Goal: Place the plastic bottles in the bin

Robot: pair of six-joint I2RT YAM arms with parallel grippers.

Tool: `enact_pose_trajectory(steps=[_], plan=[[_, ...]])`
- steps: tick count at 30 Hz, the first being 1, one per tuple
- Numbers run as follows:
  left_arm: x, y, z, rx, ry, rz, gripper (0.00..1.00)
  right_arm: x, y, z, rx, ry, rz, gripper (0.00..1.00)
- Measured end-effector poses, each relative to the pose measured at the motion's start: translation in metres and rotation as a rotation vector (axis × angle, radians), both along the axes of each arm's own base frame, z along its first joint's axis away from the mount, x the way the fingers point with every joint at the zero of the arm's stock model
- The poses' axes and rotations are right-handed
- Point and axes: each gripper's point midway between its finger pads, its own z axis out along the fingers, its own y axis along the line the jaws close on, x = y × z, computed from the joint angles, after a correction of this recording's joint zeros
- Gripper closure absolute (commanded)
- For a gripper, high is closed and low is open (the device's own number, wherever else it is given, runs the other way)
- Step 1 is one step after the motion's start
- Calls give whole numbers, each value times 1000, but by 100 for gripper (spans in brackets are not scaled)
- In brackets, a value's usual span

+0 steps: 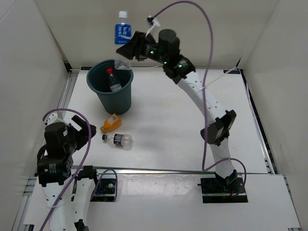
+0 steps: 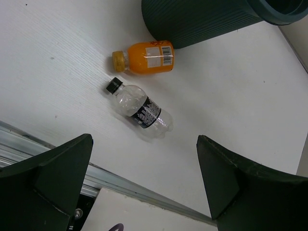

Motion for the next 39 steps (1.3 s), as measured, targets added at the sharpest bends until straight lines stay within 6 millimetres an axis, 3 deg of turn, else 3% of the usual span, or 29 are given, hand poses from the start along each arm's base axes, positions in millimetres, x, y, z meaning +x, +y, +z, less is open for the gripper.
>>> enact_pose_trajectory(steps=[4,7,13,21,25,26,28,35,39], plan=[[-5,0,-3,2,13,-1,0,3,38,-49,-32,83,42,62],[-10,0,-1,6,14,-2,0,11,47,-68,-40,112,42,59],[-14,0,7,23,-6,-8,0,24,48,-72,-15,114,20,46],[-16,1,4,30,8,-12,0,38,51,-77,4,97,-12,35],[-16,1,5,31,5,-14,0,44,54,-90,-8,112,-24,12],[-16,1,5,31,4,-14,0,44,55,-93,-14,115,-24,0],[-14,0,6,31,-1,-15,0,45,55,-97,-25,115,-24,0],[-9,0,2,28,-4,-18,0,45,41,-104,-105,93,-48,0],[1,3,12,5,-60,26,0,29,-4,-94,-199,81,-108,0]])
